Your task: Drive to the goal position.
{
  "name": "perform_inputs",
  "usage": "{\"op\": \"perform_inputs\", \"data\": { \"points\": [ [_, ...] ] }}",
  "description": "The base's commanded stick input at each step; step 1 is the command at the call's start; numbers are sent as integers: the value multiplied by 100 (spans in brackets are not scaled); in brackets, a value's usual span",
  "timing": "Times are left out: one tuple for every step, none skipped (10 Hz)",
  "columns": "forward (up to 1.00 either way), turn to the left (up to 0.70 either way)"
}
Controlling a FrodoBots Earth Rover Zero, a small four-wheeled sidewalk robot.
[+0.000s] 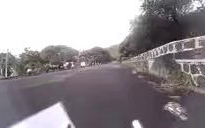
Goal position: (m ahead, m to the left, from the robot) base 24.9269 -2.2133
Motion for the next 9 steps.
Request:
{"op": "perform_inputs", "data": {
  "points": [
    [100,0],
    [100,0],
    [100,0],
    [100,0],
    [100,0],
    [100,0],
    [100,0],
    [100,0],
    [100,0]
  ]
}}
